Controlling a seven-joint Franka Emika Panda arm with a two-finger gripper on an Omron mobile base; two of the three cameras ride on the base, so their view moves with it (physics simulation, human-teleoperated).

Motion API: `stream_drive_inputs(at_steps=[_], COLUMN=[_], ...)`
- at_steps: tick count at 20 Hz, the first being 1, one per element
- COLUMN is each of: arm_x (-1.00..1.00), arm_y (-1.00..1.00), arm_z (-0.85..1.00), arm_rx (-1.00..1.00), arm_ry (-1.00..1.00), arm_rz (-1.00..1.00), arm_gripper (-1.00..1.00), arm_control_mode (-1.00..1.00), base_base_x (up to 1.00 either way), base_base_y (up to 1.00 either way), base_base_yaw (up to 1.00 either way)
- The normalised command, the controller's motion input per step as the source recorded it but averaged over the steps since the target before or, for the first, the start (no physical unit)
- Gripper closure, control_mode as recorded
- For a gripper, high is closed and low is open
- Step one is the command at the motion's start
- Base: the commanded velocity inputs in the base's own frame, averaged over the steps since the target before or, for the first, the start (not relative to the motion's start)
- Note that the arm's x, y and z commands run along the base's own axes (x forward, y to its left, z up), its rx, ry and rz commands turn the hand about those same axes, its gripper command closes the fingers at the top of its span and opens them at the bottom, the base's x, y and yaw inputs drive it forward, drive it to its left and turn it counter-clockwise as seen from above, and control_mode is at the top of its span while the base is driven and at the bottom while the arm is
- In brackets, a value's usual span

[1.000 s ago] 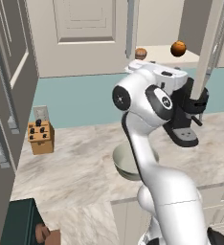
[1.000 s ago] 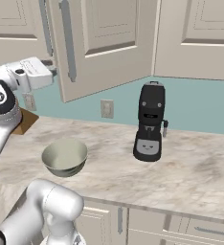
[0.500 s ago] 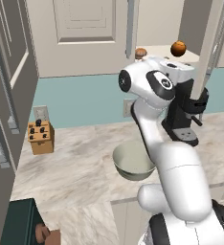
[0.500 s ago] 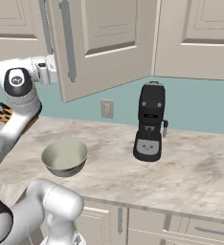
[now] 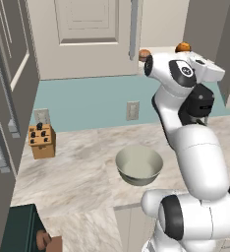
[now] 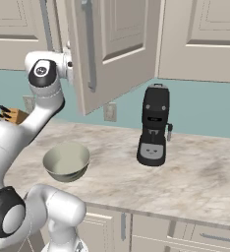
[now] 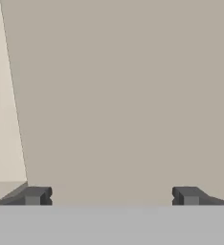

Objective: Open the cabinet. Pick the tangerine and orange from the cabinet and place them into the bowl. Then close the cabinet.

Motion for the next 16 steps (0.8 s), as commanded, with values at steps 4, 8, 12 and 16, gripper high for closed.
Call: stream_drive_inputs(at_steps=[4, 8, 12, 16], arm_x=[-0.05, 0.00, -0.35, -0.52], arm_y=[-0.59, -0.12, 0.02, 0.37], arm_z=[0.00, 0.00, 0.00, 0.00], arm_rx=[0.08, 0.02, 0.00, -0.06], arm_ry=[0.00, 0.00, -0.08, -0.14], arm_rz=[-0.26, -0.12, 0.01, 0.16], arm_gripper=[-1.00, -1.00, -1.00, -1.00], arm_control_mode=[-1.00, -1.00, -1.00, -1.00], base_base_x=[0.00, 0.00, 0.00, 0.00], base_base_y=[0.00, 0.00, 0.00, 0.00], base_base_yaw=[0.00, 0.00, 0.00, 0.00])
